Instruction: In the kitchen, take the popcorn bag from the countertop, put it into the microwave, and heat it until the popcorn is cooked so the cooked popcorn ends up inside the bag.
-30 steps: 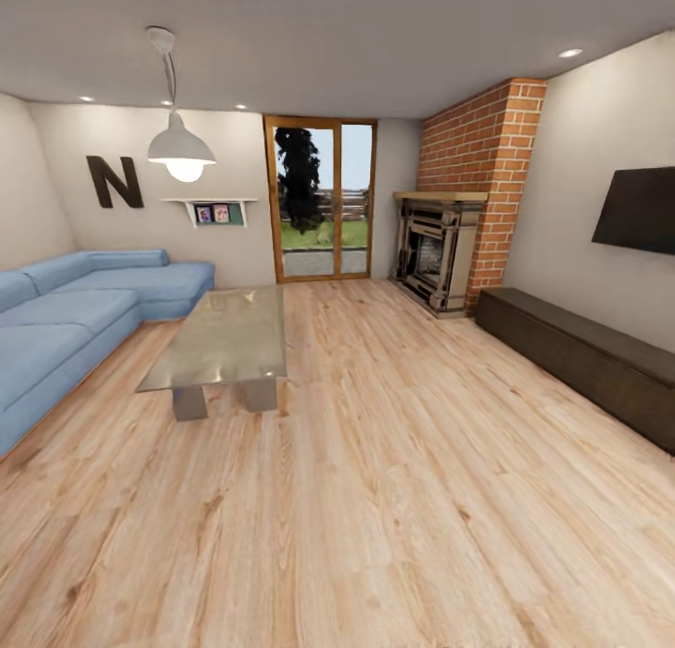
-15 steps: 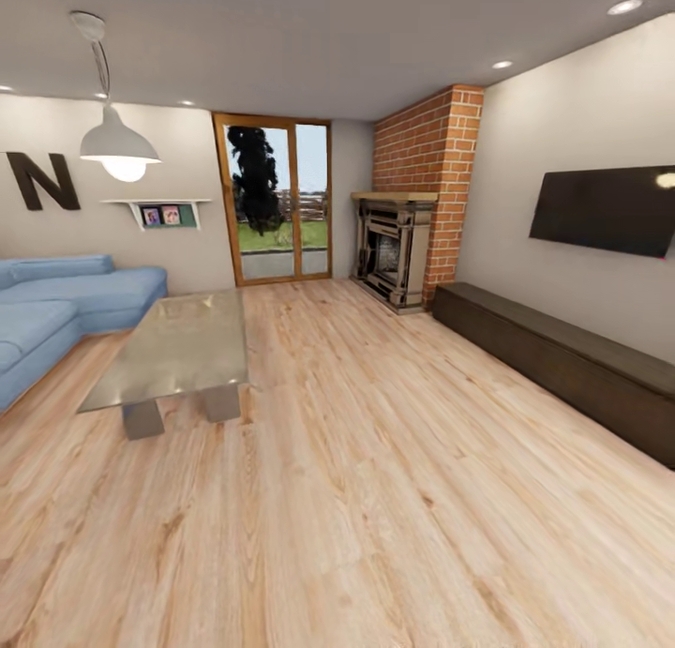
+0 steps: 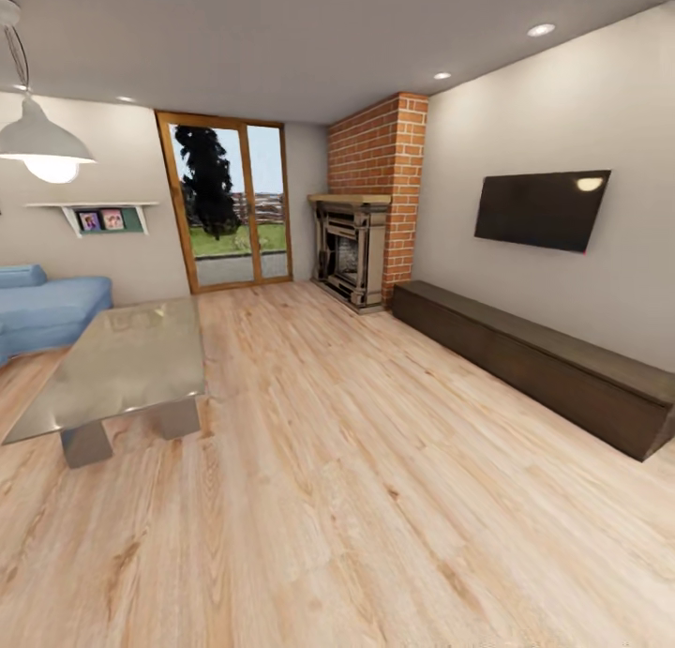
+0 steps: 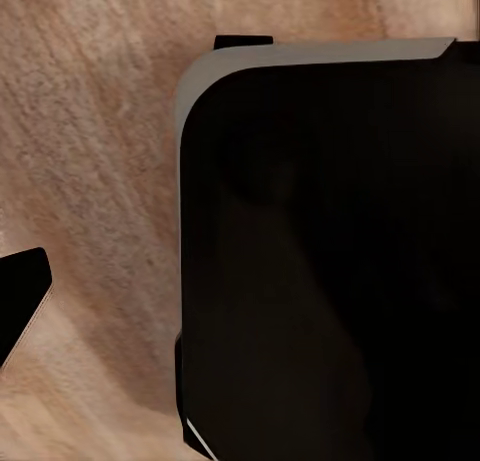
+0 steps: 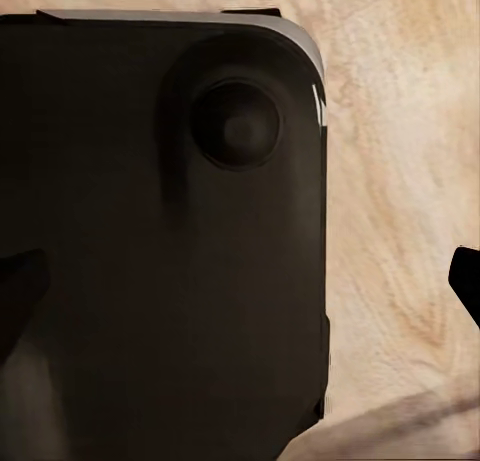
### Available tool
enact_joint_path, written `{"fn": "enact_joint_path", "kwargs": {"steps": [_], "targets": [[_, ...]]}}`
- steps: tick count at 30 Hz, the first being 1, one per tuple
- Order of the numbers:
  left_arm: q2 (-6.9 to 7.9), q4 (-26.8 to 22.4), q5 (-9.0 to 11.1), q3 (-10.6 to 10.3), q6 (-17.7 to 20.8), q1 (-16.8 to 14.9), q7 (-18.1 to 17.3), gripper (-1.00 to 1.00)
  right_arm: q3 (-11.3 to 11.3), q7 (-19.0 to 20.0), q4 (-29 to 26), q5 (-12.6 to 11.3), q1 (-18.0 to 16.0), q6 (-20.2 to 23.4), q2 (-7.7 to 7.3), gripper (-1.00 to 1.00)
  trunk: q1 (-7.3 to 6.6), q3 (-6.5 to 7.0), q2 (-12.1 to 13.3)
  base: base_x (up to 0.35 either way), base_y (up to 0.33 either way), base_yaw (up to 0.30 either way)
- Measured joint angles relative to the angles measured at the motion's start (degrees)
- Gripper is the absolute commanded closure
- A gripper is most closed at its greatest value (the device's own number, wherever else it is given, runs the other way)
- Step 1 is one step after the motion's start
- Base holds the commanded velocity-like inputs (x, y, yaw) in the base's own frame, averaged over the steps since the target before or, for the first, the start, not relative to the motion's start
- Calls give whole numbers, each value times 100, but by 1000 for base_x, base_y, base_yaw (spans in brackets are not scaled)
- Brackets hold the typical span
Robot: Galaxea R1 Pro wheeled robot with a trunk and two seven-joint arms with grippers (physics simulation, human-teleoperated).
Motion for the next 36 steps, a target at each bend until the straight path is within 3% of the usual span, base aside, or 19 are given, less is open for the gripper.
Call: {"fn": "enact_joint_path", "kwargs": {"steps": [36], "targets": [[0, 0, 0, 0, 0, 0, 0, -100, 0, 9, 8, 0, -1, -20, -19, -100, 0, 76, 0, 0, 0, -294]]}}
